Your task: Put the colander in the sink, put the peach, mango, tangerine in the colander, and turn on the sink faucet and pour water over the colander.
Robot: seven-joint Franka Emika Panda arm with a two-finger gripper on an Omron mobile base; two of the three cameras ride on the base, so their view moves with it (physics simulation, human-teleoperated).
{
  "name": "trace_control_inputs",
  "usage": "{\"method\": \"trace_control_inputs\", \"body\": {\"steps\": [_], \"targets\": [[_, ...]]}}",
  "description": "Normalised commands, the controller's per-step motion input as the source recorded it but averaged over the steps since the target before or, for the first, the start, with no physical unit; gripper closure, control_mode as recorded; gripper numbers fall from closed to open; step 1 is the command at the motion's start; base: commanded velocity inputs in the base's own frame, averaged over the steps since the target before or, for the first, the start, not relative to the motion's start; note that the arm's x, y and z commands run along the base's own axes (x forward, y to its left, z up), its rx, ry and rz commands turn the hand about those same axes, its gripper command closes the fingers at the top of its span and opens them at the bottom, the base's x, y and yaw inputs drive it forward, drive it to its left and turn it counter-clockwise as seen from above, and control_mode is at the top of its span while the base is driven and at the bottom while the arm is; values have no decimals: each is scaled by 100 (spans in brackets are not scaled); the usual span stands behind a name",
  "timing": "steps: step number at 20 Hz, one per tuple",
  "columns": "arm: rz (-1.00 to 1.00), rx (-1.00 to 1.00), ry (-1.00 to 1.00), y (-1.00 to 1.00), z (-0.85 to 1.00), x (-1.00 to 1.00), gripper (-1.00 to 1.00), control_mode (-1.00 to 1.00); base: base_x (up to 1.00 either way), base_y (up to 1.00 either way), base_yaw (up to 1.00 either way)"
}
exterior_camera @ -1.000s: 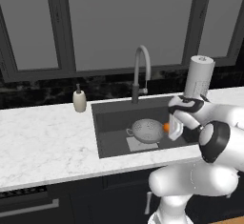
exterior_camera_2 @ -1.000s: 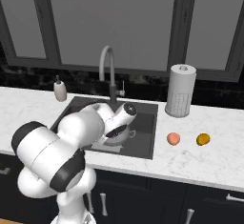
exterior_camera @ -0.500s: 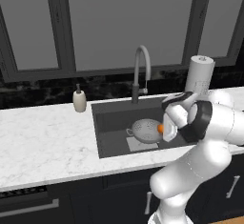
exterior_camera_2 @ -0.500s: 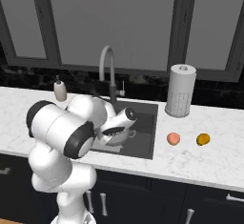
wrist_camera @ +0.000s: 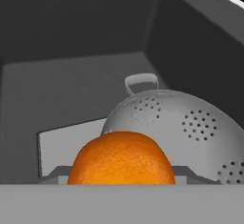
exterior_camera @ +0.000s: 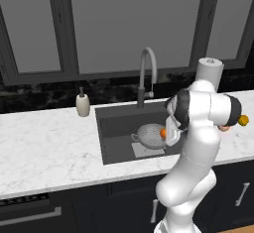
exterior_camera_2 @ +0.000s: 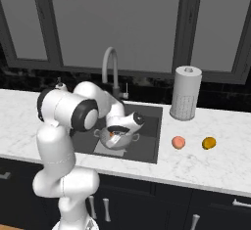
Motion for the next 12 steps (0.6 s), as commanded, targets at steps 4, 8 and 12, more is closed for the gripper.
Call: {"method": "trace_control_inputs", "body": {"steps": [4,8,12], "targets": [[0,0,0,-2,-41,37,100,-100,0,0,0],[0,0,0,-5,-36,32,100,-100,0,0,0],[0,0,0,-4,-34,35,100,-100,0,0,0]]}}
